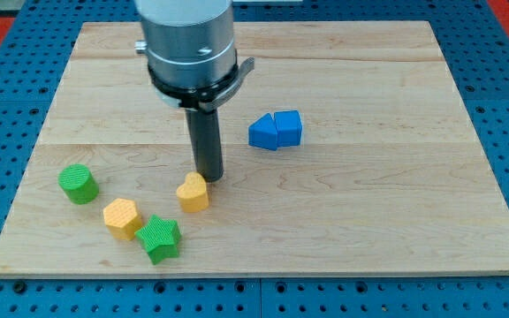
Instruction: Push the yellow hexagon into the left side of the yellow heart
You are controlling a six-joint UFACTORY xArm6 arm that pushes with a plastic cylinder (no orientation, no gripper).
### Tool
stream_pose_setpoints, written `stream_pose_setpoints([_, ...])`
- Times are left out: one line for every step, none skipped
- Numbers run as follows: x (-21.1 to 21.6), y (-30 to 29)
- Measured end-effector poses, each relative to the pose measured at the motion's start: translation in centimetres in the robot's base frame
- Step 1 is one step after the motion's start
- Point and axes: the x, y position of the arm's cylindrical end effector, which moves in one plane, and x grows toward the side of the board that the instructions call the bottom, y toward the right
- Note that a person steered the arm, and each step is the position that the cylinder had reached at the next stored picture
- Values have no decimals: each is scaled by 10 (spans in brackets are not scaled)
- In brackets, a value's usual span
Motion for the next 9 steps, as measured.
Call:
stream_pose_setpoints([-3, 9])
stream_pose_setpoints([-12, -64])
stream_pose_setpoints([1, -100])
stream_pose_setpoints([20, -106])
stream_pose_setpoints([22, -130])
stream_pose_setpoints([43, -144])
stream_pose_setpoints([67, -153])
stream_pose_setpoints([86, -134])
stream_pose_setpoints([78, -89])
